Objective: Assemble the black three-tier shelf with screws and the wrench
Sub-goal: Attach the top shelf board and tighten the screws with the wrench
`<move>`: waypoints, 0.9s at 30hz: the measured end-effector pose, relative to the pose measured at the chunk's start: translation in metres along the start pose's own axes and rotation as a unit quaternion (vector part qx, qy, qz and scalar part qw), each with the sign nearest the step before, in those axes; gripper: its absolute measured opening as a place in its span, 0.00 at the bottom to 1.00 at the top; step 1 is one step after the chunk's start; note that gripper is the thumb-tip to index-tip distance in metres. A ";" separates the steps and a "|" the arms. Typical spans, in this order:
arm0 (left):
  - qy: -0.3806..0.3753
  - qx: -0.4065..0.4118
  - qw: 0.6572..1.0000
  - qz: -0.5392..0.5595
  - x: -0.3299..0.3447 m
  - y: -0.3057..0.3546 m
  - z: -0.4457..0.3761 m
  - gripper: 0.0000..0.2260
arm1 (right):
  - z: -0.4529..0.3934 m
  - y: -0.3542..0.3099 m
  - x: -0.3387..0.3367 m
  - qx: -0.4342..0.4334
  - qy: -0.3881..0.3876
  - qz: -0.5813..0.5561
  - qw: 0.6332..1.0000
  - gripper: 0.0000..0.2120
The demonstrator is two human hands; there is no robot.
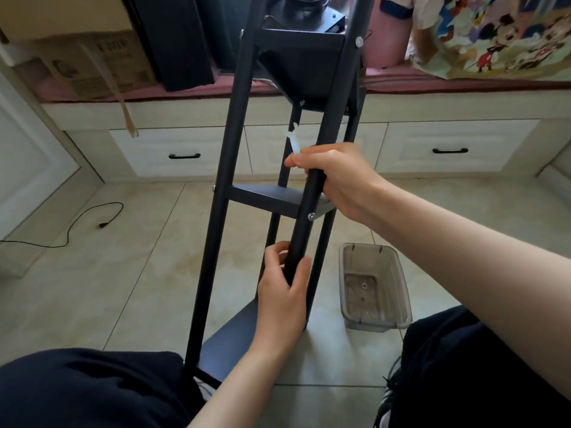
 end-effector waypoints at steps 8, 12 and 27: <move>-0.011 0.008 0.999 0.038 0.004 0.006 -0.004 0.05 | 0.000 -0.009 0.007 -0.012 0.004 0.006 1.000 0.05; 0.001 0.008 0.999 0.045 0.001 0.008 -0.003 0.04 | 0.002 -0.015 0.016 -0.032 -0.021 0.029 0.999 0.07; 0.052 0.075 0.993 -0.077 -0.017 -0.007 0.001 0.23 | 0.006 -0.013 0.028 -0.056 -0.105 0.062 0.991 0.06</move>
Point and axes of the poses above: each hand's wrist, its own z-axis away from the middle knuckle, its own x-axis out of the palm, y = z × x, the point moved 4 cm from there along -z, towards the middle knuckle, and after that the axes turned 4 degrees about y, right-handed, at the moved point
